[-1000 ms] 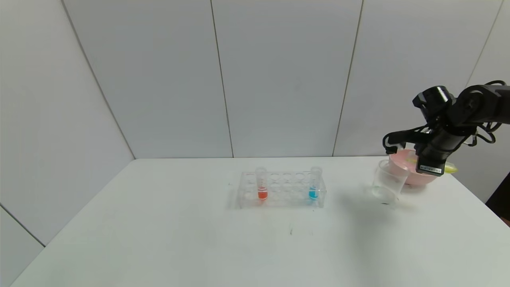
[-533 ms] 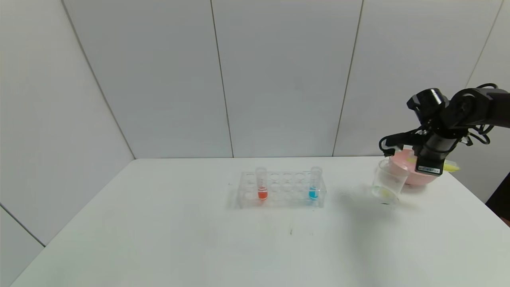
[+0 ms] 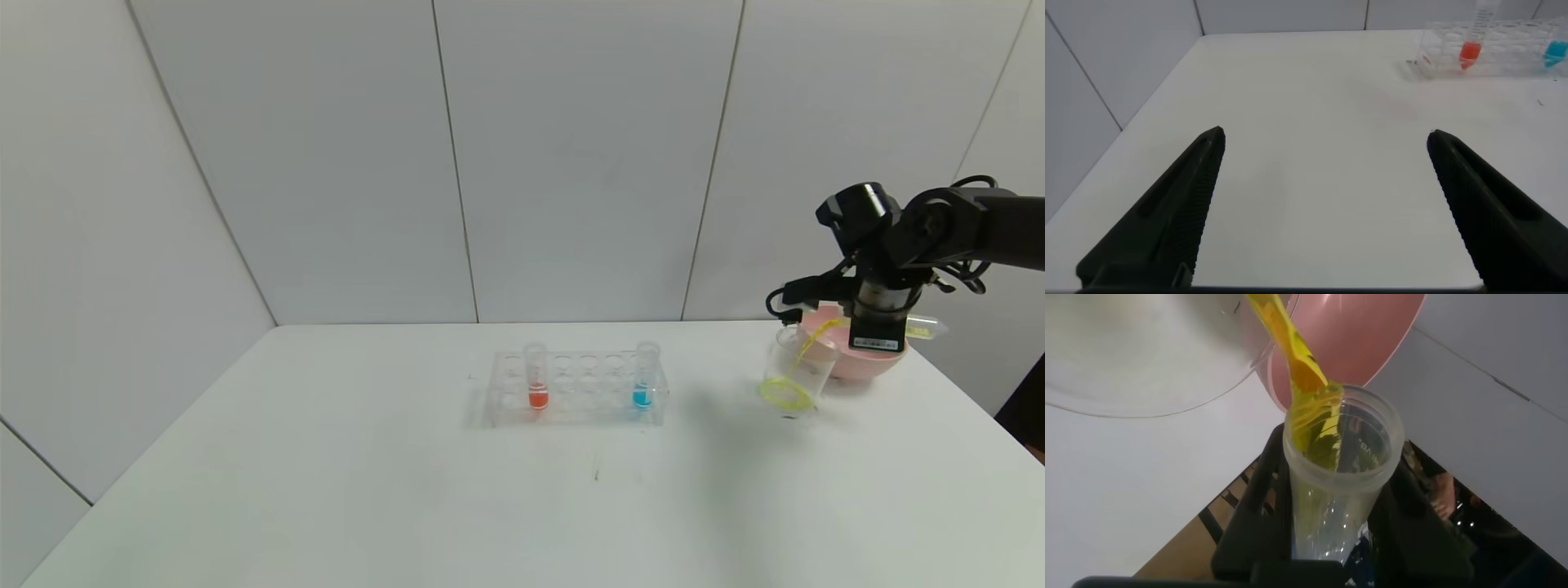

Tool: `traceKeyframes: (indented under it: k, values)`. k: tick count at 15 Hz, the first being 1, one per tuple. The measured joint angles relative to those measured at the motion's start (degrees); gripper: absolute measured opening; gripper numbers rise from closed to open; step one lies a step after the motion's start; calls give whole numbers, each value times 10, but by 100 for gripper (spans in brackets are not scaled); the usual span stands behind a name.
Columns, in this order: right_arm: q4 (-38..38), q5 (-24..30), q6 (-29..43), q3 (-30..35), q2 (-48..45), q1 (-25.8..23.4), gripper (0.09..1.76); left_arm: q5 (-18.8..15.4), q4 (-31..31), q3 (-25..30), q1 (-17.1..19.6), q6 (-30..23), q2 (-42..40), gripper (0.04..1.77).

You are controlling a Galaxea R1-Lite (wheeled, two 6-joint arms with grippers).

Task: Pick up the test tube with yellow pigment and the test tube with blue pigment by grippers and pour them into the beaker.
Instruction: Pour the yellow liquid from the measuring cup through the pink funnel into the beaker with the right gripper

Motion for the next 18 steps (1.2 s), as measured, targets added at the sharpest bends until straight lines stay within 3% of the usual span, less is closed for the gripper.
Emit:
traceKeyframes:
  k: [4,11,18]
  values:
    - [-5,-61,-39,0,2,13,58,0,0,0,0,0,0,176]
    - [3,-72,-92,1,-4,28,58,0,0,0,0,0,0,176]
    - [-4,-59,-97,1,-9,26,58,0,0,0,0,0,0,176]
